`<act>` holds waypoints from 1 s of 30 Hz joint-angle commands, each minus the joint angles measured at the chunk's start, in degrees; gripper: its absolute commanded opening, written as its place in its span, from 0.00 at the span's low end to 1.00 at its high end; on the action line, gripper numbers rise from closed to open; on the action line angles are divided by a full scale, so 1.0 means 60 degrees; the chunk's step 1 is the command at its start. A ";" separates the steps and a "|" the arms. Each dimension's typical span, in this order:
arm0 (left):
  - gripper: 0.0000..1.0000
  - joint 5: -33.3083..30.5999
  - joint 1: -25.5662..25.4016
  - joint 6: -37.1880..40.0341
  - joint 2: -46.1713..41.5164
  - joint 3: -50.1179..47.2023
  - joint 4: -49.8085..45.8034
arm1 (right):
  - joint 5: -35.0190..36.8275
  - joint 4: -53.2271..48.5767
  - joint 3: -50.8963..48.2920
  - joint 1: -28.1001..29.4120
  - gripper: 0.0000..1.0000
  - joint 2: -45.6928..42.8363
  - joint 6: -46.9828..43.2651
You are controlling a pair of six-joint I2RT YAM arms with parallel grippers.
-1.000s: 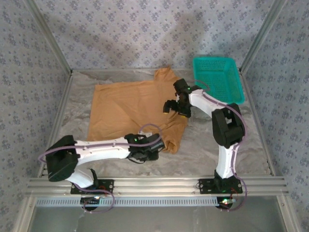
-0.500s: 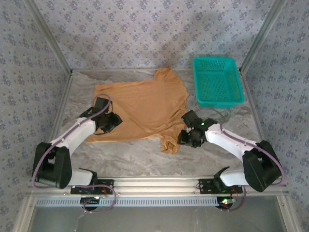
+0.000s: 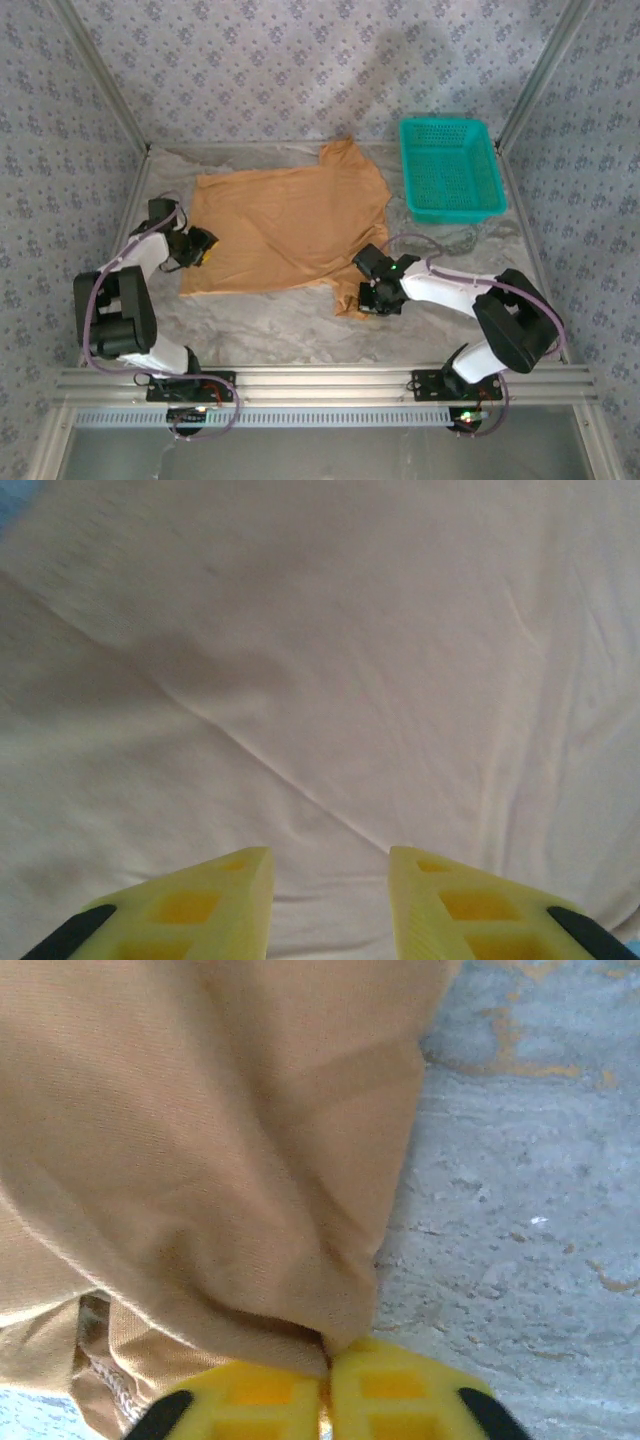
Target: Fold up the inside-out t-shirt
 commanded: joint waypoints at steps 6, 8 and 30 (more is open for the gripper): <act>0.32 -0.0315 0.0950 0.0156 0.1569 0.0023 0.0546 | 0.0111 -0.1543 -0.0956 0.0306 0.04 -0.1884 0.0235; 0.31 -0.0432 0.0956 0.0200 0.1780 0.0108 0.0548 | 0.0101 -0.1852 -0.1069 0.0365 0.03 -0.2203 0.0276; 0.42 -0.1536 -0.0897 0.0926 -0.0315 0.0488 -0.1470 | 0.0661 -0.4138 0.0693 0.0883 0.55 -0.3051 0.0052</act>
